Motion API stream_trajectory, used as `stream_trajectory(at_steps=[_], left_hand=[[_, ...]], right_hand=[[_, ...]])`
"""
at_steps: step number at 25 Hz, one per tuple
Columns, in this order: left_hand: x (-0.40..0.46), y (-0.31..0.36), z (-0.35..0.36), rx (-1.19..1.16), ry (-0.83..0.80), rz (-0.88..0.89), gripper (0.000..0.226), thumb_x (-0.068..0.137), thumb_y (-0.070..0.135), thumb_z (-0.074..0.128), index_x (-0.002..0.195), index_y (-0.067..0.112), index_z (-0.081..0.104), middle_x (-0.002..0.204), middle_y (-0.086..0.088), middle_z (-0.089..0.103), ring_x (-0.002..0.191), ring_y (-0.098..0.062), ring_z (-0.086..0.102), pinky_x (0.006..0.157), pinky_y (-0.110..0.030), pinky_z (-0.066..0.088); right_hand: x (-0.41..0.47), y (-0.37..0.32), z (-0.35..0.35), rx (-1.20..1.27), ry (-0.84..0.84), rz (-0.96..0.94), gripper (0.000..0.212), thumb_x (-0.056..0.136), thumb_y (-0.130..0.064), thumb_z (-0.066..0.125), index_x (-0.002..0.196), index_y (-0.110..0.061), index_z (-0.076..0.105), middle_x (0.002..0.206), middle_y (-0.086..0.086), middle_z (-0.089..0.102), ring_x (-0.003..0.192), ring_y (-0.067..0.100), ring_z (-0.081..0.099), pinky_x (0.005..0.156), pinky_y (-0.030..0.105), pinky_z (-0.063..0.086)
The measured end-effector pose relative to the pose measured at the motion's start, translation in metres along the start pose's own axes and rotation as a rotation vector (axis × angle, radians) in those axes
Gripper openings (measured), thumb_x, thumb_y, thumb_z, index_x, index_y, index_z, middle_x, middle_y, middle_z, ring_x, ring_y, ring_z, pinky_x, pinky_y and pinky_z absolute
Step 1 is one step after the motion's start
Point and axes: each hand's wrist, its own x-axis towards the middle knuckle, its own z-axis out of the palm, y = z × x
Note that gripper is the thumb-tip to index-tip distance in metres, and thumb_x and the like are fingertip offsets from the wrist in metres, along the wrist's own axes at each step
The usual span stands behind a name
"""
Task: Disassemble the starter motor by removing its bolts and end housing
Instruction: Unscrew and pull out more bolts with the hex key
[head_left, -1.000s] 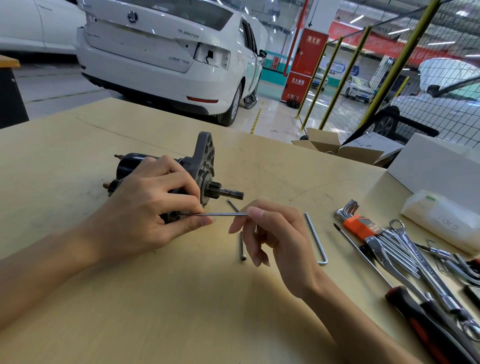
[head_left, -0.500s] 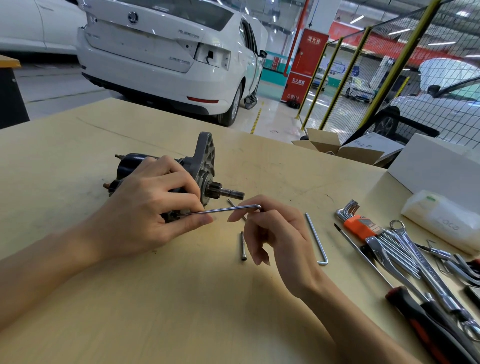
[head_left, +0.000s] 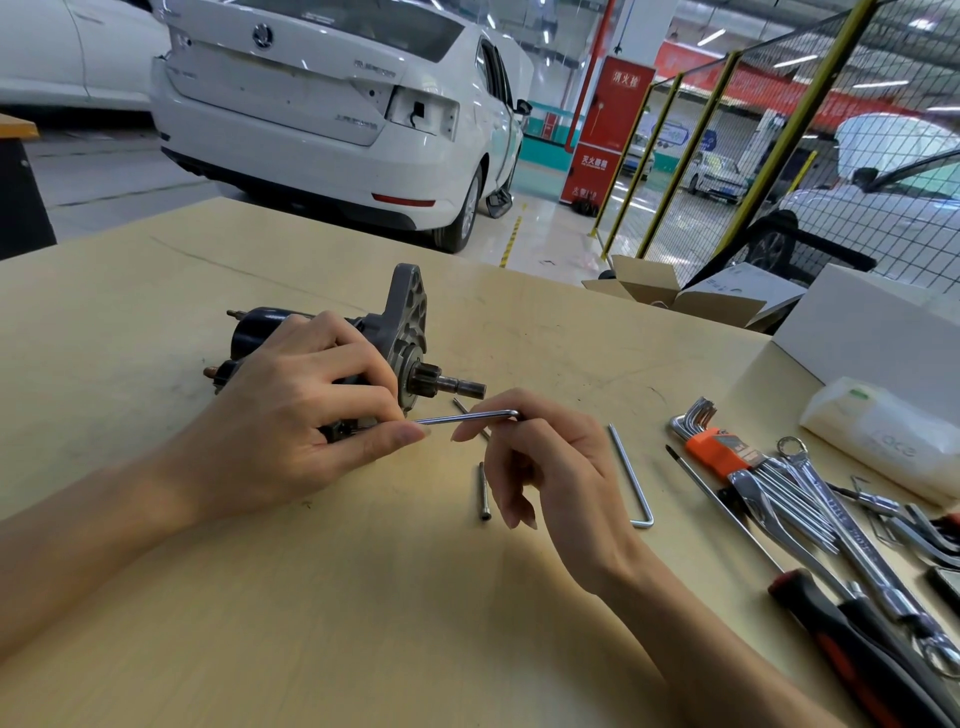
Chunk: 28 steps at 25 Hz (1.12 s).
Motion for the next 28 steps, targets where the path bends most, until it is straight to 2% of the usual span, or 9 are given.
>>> stream_trajectory(at_steps=[3,7,10,12,16,19,23,28], left_hand=[[-0.0004,-0.0007,0.0001,-0.002,0.003,-0.003,0.039,0.094,0.047,0.053,0.073,0.022,0.075,0.086,0.012,0.065,0.089,-0.016,0.052,0.076,-0.044,0.04],[-0.0003,-0.0015,0.0007,-0.007,0.008,-0.003,0.036,0.091,0.047,0.057,0.074,0.023,0.076,0.086,0.012,0.065,0.089,-0.016,0.052,0.076,-0.042,0.04],[-0.0007,-0.0017,0.0003,-0.016,0.003,0.0,0.035,0.09,0.049,0.058,0.074,0.023,0.076,0.086,0.013,0.064,0.09,-0.015,0.052,0.077,-0.04,0.04],[-0.0008,-0.0015,-0.0001,-0.014,-0.004,0.001,0.035,0.089,0.05,0.059,0.074,0.024,0.076,0.087,0.013,0.064,0.09,-0.015,0.052,0.077,-0.042,0.041],[-0.0006,-0.0011,-0.0008,-0.007,-0.012,0.004,0.035,0.089,0.05,0.059,0.073,0.023,0.075,0.087,0.012,0.065,0.09,-0.016,0.053,0.077,-0.043,0.041],[-0.0006,-0.0006,-0.0011,-0.003,-0.016,0.003,0.034,0.089,0.049,0.059,0.074,0.023,0.076,0.087,0.012,0.065,0.09,-0.017,0.054,0.077,-0.044,0.042],[-0.0007,-0.0007,-0.0011,0.012,-0.018,0.005,0.035,0.089,0.049,0.058,0.074,0.023,0.076,0.087,0.012,0.065,0.089,-0.018,0.055,0.076,-0.044,0.042],[-0.0011,-0.0011,-0.0002,0.013,-0.01,-0.001,0.035,0.09,0.049,0.058,0.074,0.023,0.076,0.086,0.012,0.065,0.089,-0.016,0.053,0.079,-0.039,0.04]], right_hand=[[-0.0005,0.0001,0.0007,0.009,0.02,-0.003,0.032,0.085,-0.009,0.039,0.085,-0.012,0.07,0.046,0.009,0.047,0.04,0.018,0.039,0.041,0.02,0.034],[-0.0011,0.0,0.0025,0.004,0.063,0.01,0.026,0.091,-0.017,0.041,0.101,-0.016,0.065,0.05,0.008,0.047,0.041,0.018,0.041,0.041,0.018,0.035],[-0.0006,-0.0001,0.0023,0.025,0.073,0.015,0.028,0.097,-0.027,0.039,0.102,-0.015,0.064,0.049,0.006,0.047,0.04,0.018,0.041,0.04,0.019,0.034],[-0.0002,0.0004,0.0019,0.036,0.062,0.027,0.036,0.098,-0.033,0.037,0.097,-0.011,0.065,0.048,0.006,0.047,0.04,0.018,0.041,0.041,0.021,0.033],[-0.0003,-0.0003,0.0023,0.03,-0.003,0.037,0.052,0.096,-0.045,0.043,0.071,-0.008,0.068,0.045,0.008,0.046,0.04,0.019,0.04,0.042,0.024,0.031],[-0.0013,-0.0019,0.0029,0.018,-0.026,0.022,0.055,0.09,-0.052,0.045,0.066,-0.008,0.067,0.043,0.007,0.046,0.04,0.017,0.04,0.043,0.022,0.033],[-0.0024,-0.0023,0.0019,0.033,-0.047,-0.008,0.052,0.088,-0.048,0.048,0.071,-0.003,0.066,0.043,0.01,0.045,0.041,0.019,0.038,0.043,0.022,0.032],[-0.0031,-0.0017,-0.0004,0.02,-0.064,-0.034,0.03,0.082,-0.034,0.053,0.075,-0.007,0.066,0.044,0.007,0.044,0.041,0.019,0.038,0.043,0.022,0.03]])
